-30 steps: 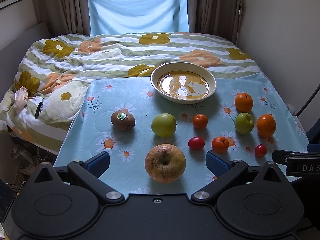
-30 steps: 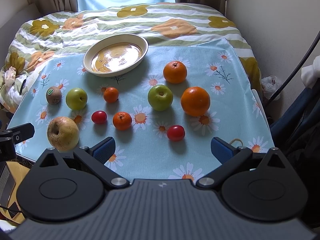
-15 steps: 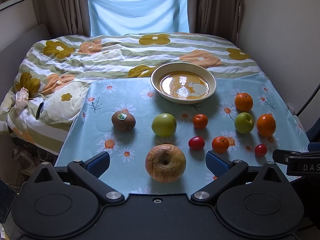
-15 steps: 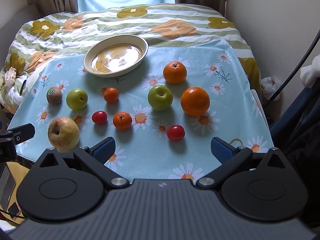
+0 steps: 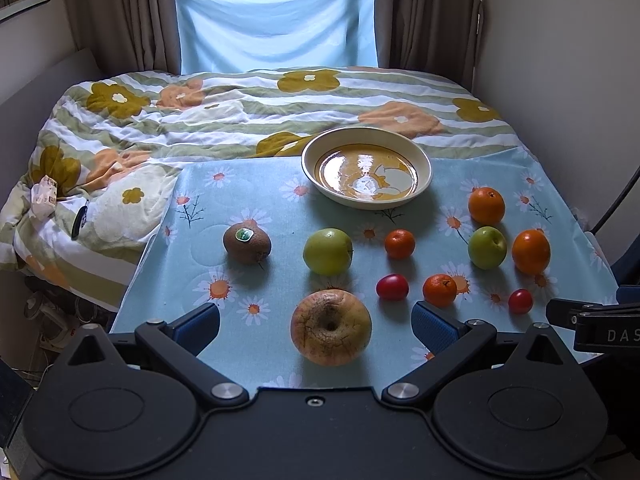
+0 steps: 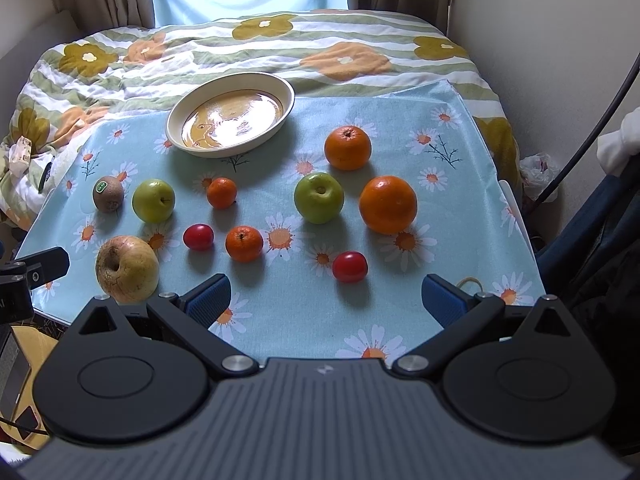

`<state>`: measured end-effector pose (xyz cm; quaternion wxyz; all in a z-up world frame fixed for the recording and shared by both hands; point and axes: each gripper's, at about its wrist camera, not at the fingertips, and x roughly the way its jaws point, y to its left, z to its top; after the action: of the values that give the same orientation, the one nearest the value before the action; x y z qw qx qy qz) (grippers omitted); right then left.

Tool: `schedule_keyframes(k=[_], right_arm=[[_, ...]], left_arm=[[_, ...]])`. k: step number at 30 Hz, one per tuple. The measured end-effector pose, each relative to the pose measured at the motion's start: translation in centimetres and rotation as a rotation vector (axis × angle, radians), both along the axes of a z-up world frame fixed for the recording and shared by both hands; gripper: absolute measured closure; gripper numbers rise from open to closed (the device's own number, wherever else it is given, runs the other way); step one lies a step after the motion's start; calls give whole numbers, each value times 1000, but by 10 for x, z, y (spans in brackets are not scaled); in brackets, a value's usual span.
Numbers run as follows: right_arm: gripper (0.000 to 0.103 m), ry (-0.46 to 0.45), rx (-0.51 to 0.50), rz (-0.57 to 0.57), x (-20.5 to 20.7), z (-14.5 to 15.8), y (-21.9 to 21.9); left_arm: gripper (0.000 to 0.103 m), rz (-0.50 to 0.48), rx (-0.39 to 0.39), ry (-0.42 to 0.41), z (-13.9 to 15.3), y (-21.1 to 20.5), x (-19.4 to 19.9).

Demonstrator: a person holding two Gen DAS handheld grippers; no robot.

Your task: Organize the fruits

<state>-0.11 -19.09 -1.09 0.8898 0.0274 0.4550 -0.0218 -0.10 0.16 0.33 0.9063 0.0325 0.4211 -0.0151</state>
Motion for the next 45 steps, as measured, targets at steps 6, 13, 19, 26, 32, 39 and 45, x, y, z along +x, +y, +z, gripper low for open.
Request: schedule_keyframes(k=[6, 13, 19, 26, 32, 39, 45], right_arm=[[0, 0, 0, 0, 0, 0, 0], [0, -14, 0, -10, -1, 6, -1], [0, -22, -2, -10, -4, 9, 0], [0, -47, -13, -8, -9, 12, 6], [0, -27, -17, -30, -9, 7, 7], [0, -15, -24, -47, -5, -15, 2], [0, -10, -31, 7, 1, -40, -9]], left_arm=[[0, -5, 2, -5, 3, -1, 0], [0, -12, 5, -1, 3, 0, 0], [0, -16, 7, -4, 3, 0, 0], [0, -37, 8, -10, 3, 0, -2], [0, -75, -29, -11, 2, 4, -2], [2, -102, -13, -24, -23, 6, 0], [1, -50, 11, -55, -47, 3, -1]])
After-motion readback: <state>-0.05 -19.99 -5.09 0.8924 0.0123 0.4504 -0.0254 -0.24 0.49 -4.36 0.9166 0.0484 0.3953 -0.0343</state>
